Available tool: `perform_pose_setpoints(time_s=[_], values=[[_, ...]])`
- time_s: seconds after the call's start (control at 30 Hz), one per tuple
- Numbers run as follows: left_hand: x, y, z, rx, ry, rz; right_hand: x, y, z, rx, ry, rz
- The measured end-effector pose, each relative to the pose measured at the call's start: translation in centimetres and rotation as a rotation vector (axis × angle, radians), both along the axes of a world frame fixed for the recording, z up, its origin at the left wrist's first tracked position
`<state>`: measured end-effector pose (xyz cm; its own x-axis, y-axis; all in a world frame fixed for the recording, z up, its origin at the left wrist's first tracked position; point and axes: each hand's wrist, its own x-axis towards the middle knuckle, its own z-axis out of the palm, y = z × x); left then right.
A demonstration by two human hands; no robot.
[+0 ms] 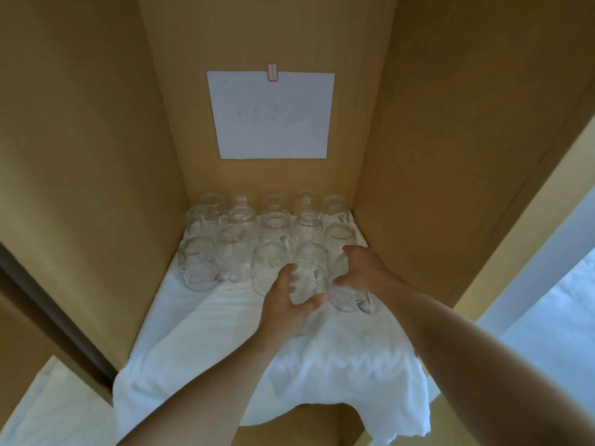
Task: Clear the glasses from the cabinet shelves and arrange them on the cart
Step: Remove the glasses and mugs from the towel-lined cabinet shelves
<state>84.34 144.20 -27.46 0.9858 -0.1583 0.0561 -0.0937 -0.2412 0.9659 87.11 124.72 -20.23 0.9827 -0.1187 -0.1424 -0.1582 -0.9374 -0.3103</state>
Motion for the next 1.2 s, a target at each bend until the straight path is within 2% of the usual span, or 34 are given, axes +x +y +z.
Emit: perform_pose_setpoints(time_s=[0.07,0.17,0.27,0.37,0.43,0.53,0.63,0.8,0.87,1.0,1.2], values=[[-0.5,0.3,-0.6,-0.004,0.083,-0.018,-0.6,0.0,0.3,0.074,-0.006,-0.016],[-0.7,0.9,-0.8,0.015,0.189,-0.054,-1.4,0.1,0.6,0.124,-0.16,-0.024],[-0.7,1.8,0.0,-0.078,0.289,0.035,-1.7,0.9,1.0,0.119,-0.279,0.015],[-0.5,4.1,0.9,-0.131,0.295,0.167,-1.6,1.8,1.5,0.052,-0.317,0.062],[-0.5,6.3,1.3,-0.09,0.248,0.164,-1.5,2.9,1.5,-0.016,-0.348,0.115],[-0.4,10.4,1.5,0.142,0.087,0.182,-1.5,5.5,1.4,-0.041,-0.385,0.194],[0.1,14.9,2.3,0.438,0.003,0.224,-1.2,8.3,1.3,-0.052,-0.413,0.258],[0.4,19.3,5.7,1.156,-0.09,0.009,-1.2,11.6,0.8,-0.099,-0.423,0.36],[0.4,19.2,7.1,1.356,-0.117,-0.032,-1.1,12.3,0.7,-0.12,-0.422,0.394],[0.8,18.4,8.7,1.553,-0.226,-0.041,-0.8,13.1,0.6,-0.142,-0.435,0.416],[2.1,17.4,6.9,1.616,-0.365,-0.054,-0.1,13.6,0.3,-0.182,-0.366,0.403]])
